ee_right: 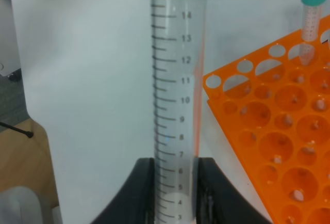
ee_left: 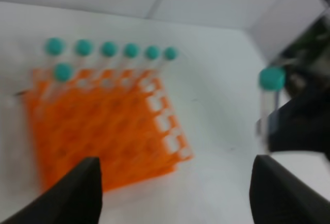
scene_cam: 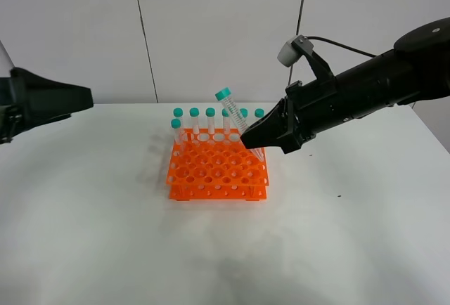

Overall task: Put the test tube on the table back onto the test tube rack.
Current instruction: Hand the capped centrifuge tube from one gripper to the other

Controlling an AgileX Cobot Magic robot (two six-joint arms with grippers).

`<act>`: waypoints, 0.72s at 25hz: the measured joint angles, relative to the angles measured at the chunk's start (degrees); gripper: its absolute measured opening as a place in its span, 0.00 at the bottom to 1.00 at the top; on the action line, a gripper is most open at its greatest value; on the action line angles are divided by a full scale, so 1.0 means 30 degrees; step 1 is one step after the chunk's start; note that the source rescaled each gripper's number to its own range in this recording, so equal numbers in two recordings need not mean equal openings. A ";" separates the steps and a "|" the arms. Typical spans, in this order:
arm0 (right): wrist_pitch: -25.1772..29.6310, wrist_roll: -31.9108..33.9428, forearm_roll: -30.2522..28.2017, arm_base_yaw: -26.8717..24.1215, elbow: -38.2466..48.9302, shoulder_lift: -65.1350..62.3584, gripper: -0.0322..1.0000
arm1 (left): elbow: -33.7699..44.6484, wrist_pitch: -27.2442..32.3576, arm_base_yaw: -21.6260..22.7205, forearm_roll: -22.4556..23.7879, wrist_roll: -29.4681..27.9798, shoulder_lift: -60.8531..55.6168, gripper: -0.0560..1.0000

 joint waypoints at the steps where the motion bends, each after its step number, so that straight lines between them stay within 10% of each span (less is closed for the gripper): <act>1: 0.0000 -0.0016 0.0000 0.0000 0.0000 0.0000 0.04 | 0.0000 0.0209 0.0000 -0.1661 0.1366 0.0740 0.93; 7: 0.0000 -0.0016 0.0016 0.0000 0.0000 0.0000 0.04 | -0.0032 0.1264 -0.0231 -0.8179 0.6459 0.3888 0.93; 18: 0.0000 -0.0016 0.0016 0.0000 0.0000 0.0000 0.04 | -0.3849 -0.0723 -0.5863 -0.9025 0.7494 0.8895 0.93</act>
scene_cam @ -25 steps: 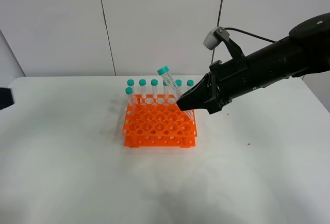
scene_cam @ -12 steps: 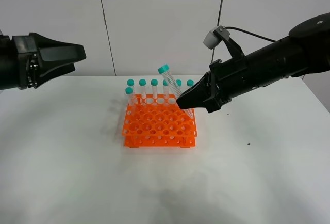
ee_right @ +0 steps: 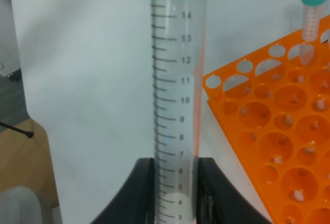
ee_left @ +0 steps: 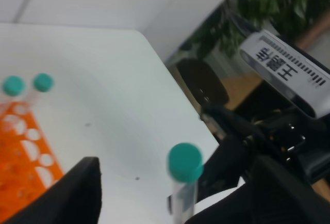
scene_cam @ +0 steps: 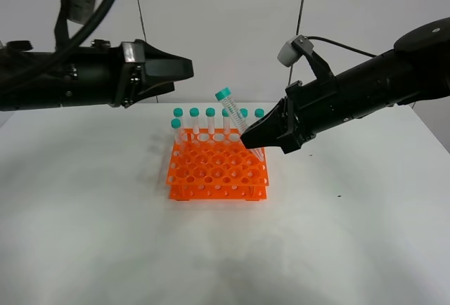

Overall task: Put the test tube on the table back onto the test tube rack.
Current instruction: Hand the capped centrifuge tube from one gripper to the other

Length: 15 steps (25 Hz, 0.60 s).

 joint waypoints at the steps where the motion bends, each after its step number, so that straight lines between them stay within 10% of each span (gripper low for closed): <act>1: 0.0000 0.0000 0.0000 0.0000 0.0000 0.0000 0.04 | -0.0247 -0.0023 -0.0262 -0.0021 -0.0001 0.0354 0.93; 15: 0.0000 0.0000 0.0000 0.0000 0.0000 0.0000 0.04 | -0.1779 -0.0193 -0.2466 -0.1070 0.0588 0.3677 0.93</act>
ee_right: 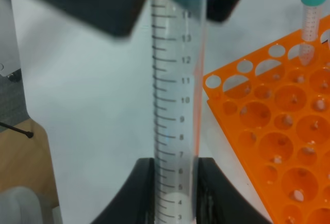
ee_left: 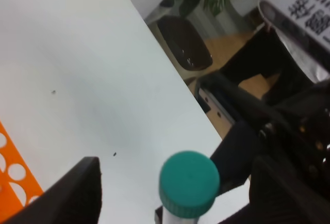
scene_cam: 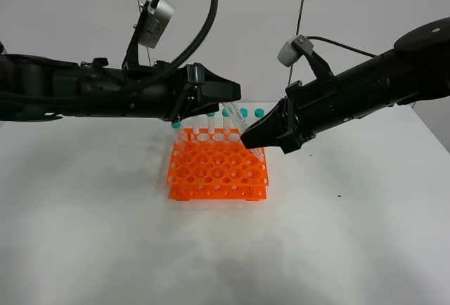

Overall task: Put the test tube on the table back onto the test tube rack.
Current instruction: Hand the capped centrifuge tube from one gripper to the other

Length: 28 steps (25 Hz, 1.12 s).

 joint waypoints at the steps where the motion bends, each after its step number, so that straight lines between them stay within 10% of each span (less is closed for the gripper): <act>1: 0.0000 0.0050 0.0000 0.0000 0.0000 0.0000 0.04 | 0.0000 0.0000 -0.0049 0.0000 0.0017 0.0000 0.93; 15: 0.0380 0.0791 -0.0071 0.0000 0.0000 0.0000 0.04 | -0.0137 0.0486 -0.0072 -0.0017 0.0035 0.0000 0.81; 24: 0.0443 0.0853 -0.0071 0.0000 0.0000 0.0000 0.04 | -0.0137 0.0532 -0.0072 -0.0017 0.0035 0.0000 0.17; 28: 0.0443 0.0853 -0.0071 0.0000 0.0000 0.0000 0.04 | -0.0137 0.0488 -0.0072 0.0003 0.0035 0.0000 0.05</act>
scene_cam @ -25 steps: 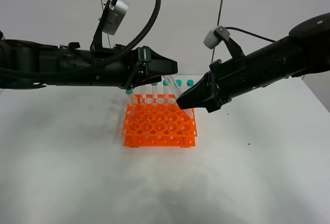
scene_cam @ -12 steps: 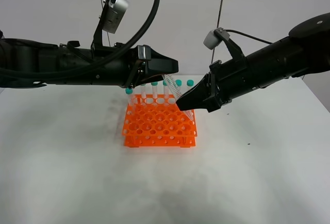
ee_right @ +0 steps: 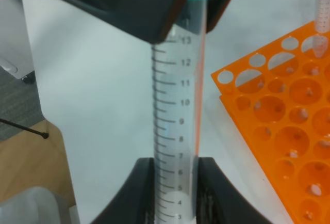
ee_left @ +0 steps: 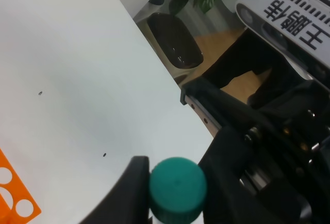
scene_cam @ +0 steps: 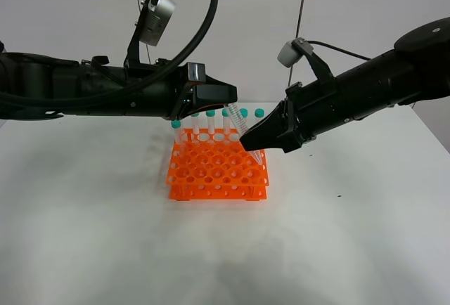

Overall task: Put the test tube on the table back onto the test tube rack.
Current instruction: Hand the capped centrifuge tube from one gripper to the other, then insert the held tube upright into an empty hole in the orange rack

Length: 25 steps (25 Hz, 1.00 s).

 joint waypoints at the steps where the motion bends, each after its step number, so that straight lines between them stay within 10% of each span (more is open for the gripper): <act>1: 0.0000 0.0000 0.0000 0.0000 0.0000 0.0000 0.04 | 0.0000 0.0000 0.0000 0.0000 0.0000 0.0000 0.05; 7: -0.0118 0.0255 0.0000 0.0000 0.0000 0.0000 0.10 | 0.0000 0.0000 0.0000 0.0000 0.0000 0.0000 0.05; 11: -0.1008 0.1158 0.0000 0.0000 0.0000 0.0000 0.78 | 0.0000 0.0192 0.0000 0.0000 0.0000 0.0000 0.05; 14: -0.0820 0.1933 -0.0456 0.0000 -0.0072 0.0000 0.95 | 0.0000 0.0208 0.0000 0.0000 0.0000 0.0000 0.05; 25: 0.4253 1.4116 -1.0524 0.0000 -0.6900 0.0000 1.00 | 0.0000 0.0229 0.0000 0.0000 0.0000 0.0000 0.05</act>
